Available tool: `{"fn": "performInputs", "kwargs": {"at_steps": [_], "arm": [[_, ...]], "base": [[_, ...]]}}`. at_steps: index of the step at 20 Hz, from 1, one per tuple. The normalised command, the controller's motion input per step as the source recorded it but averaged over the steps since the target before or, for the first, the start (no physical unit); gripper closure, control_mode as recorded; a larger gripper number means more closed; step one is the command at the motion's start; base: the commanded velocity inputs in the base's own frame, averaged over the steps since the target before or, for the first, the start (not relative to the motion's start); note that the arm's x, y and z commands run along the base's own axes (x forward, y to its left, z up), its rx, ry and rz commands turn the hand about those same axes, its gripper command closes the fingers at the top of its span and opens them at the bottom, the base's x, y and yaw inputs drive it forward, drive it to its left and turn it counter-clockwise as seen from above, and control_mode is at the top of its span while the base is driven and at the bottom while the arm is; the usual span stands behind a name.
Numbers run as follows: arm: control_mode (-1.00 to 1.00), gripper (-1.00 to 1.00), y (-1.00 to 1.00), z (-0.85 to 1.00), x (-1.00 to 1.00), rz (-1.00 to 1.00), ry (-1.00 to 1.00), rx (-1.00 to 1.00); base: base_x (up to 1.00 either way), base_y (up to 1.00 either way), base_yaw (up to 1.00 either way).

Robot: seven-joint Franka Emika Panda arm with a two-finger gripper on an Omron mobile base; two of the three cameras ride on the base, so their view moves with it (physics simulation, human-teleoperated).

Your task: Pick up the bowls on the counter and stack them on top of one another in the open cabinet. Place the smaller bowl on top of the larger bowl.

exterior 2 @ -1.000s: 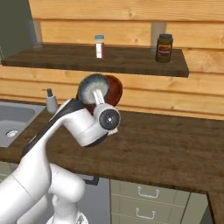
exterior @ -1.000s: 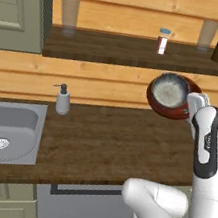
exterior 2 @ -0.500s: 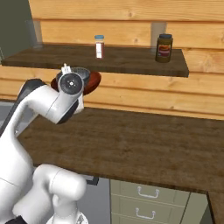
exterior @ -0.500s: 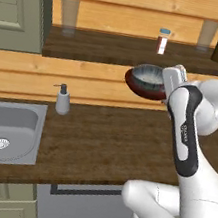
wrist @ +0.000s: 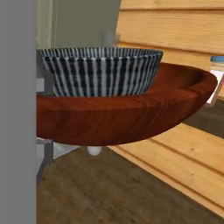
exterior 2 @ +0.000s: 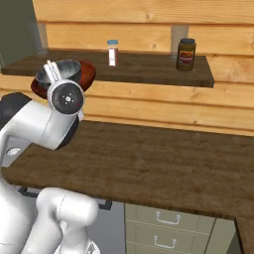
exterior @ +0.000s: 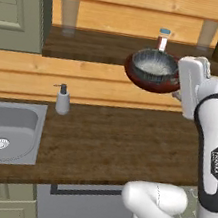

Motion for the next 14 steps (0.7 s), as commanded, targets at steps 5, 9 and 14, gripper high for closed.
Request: {"fn": "performInputs", "kwargs": {"at_steps": [5,9,14], "arm": [[-1.00,1.00,0.40,0.63,-0.18,0.01,-0.45,0.00],[-1.00,1.00,0.83,0.46,0.67,-0.02,-0.07,0.00],[-1.00,1.00,0.32,0.19,0.90,-0.08,0.18,0.00]], "base": [[0.00,0.00,0.00],[0.00,0.00,0.00],[0.00,0.00,0.00]]}}
